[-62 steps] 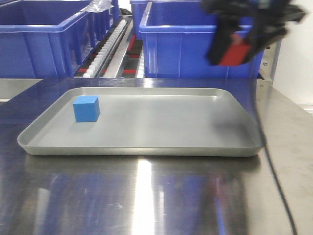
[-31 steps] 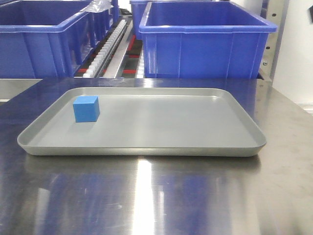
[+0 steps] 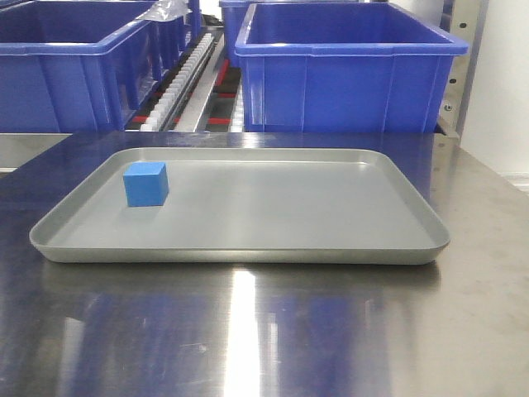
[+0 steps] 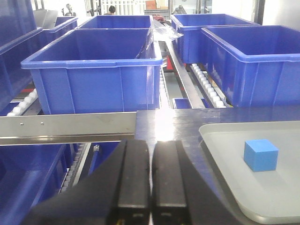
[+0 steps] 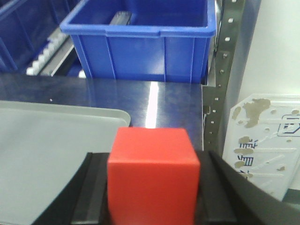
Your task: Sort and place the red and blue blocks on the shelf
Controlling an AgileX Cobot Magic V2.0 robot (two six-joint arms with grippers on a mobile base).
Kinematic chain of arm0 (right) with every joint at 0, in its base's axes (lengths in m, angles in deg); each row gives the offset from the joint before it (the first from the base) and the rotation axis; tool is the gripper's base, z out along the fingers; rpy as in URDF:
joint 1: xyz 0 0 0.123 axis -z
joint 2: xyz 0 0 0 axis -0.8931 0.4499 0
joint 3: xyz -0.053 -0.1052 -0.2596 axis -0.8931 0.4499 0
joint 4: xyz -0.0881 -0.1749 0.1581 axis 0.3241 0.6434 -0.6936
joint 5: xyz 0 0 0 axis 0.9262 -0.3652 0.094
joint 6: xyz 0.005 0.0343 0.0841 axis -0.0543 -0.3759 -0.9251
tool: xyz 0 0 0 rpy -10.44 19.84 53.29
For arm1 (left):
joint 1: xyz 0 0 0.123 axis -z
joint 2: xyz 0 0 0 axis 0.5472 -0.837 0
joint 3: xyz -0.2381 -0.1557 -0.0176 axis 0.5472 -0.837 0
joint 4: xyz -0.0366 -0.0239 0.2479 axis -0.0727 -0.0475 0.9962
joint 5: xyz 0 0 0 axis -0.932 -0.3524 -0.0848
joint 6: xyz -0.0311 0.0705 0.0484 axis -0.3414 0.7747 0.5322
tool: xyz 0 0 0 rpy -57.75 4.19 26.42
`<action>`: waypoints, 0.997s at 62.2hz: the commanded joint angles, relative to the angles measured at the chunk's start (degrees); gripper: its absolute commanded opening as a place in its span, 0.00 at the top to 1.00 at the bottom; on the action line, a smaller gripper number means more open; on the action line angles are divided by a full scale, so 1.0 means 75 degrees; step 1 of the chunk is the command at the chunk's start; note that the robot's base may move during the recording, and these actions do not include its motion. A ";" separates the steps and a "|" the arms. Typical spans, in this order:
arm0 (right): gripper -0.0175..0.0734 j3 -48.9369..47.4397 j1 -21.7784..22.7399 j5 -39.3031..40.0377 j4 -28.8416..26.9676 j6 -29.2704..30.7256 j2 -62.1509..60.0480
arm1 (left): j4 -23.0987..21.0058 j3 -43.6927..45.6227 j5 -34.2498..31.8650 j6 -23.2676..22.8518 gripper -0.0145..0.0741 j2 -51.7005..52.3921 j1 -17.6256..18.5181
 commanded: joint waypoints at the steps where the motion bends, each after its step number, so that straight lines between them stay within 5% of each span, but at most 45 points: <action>1: 0.73 -0.0080 0.0050 0.0706 0.0100 -0.0123 -0.0323 | -0.0064 -0.0351 -0.0608 -0.0016 0.70 0.0155 0.0049; 62: 0.73 -0.0056 0.0050 0.0767 0.0092 -0.0123 -0.0538 | -0.0064 -0.0351 -0.0608 -0.0016 0.70 0.0155 0.0049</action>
